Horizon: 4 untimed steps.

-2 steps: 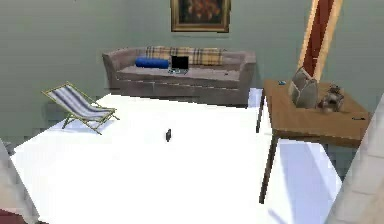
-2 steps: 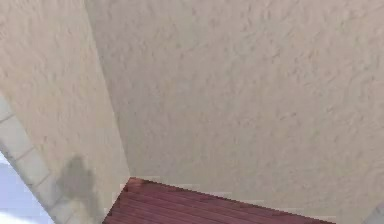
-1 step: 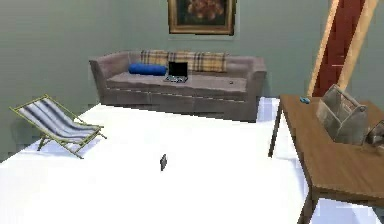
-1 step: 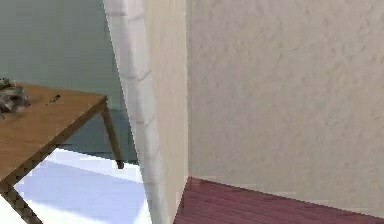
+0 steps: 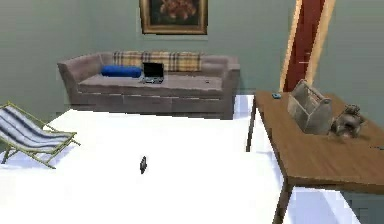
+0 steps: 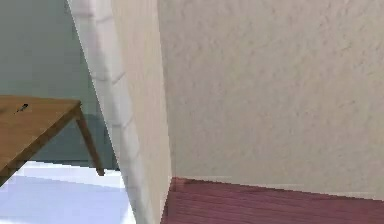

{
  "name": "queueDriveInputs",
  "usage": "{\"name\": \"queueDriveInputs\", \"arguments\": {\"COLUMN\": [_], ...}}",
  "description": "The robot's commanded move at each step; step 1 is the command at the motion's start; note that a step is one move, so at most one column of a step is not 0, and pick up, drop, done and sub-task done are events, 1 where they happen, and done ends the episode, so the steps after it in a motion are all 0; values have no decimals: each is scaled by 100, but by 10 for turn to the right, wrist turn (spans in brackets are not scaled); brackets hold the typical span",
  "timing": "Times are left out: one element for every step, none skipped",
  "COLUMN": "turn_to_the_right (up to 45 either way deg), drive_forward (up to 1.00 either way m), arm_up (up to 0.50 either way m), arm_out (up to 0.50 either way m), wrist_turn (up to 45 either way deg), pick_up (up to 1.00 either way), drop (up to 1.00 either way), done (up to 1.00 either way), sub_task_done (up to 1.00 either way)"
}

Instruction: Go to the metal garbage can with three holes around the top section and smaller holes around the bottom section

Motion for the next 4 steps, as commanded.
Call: {"name": "queueDriveInputs", "arguments": {"turn_to_the_right": [0,0,60,0], "drive_forward": [65,100,0,50], "arm_up": [0,0,0,0], "arm_out": [0,0,0,0], "wrist_turn": [0,0,0,0], "pick_up": [0,0,0,0], "drop": [0,0,0,0], "done": [0,0,0,0], "sub_task_done": [0,0,0,0]}}
